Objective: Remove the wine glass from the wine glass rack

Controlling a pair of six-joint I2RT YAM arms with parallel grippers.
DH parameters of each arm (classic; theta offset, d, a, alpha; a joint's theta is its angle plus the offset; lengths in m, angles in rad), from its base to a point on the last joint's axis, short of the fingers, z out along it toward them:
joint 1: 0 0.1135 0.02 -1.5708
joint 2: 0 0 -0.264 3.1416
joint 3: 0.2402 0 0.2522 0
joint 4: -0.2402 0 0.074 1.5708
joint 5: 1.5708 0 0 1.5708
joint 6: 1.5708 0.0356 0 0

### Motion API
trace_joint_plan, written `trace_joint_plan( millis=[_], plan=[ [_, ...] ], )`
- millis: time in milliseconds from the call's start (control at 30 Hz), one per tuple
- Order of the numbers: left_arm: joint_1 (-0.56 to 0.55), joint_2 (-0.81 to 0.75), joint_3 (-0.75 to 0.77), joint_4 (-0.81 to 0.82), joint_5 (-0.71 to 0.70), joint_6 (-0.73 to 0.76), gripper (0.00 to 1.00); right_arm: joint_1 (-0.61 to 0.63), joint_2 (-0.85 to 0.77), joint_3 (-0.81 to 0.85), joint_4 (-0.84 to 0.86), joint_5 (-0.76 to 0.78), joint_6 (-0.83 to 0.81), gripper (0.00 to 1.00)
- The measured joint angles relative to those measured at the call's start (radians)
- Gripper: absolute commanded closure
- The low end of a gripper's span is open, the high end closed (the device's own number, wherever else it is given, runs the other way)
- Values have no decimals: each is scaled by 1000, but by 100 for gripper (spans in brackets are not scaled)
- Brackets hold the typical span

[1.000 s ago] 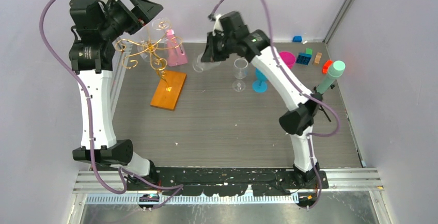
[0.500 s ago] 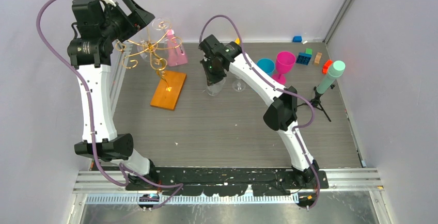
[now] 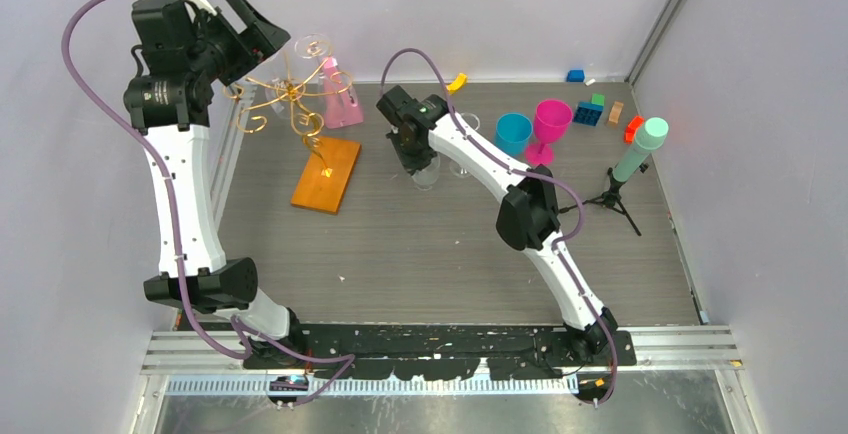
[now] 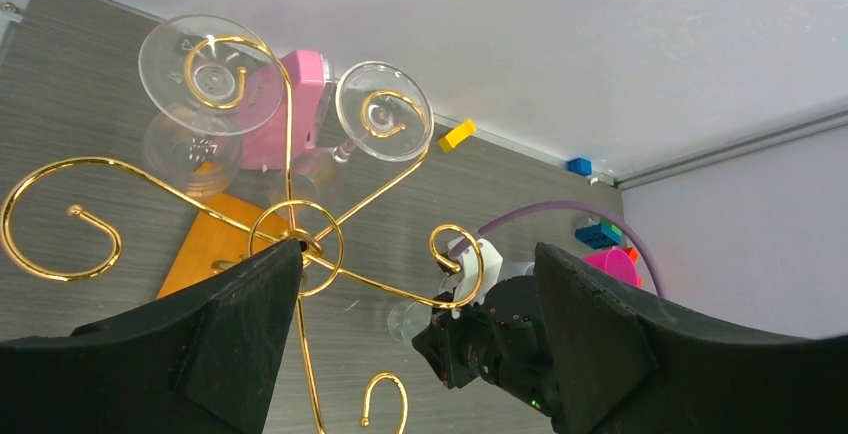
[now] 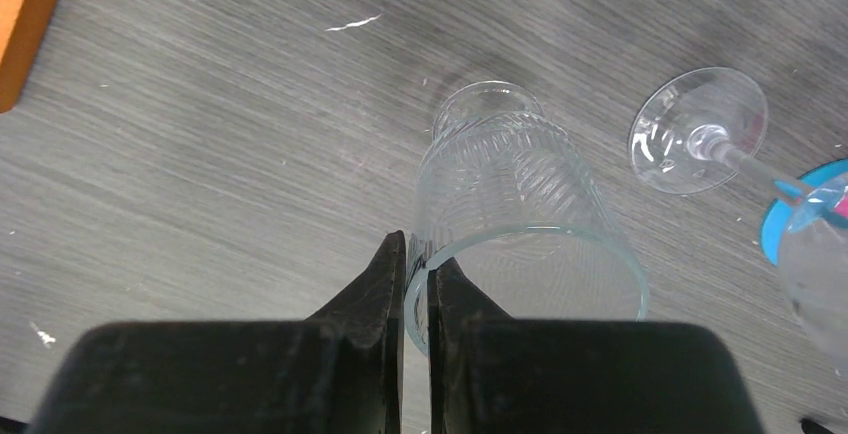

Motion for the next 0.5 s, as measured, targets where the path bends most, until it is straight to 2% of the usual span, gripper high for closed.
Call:
trace_joint_plan(
  millis=[167, 333, 500],
  plan=[
    [5, 3, 5, -1, -3, 0, 11, -17, 21, 15, 16, 22, -23, 88],
    [13, 6, 13, -1, -3, 0, 11, -40, 29, 18, 47, 31, -50, 76],
    [21, 13, 13, -1, -3, 0, 12, -69, 29, 21, 91, 18, -72, 59]
  ],
)
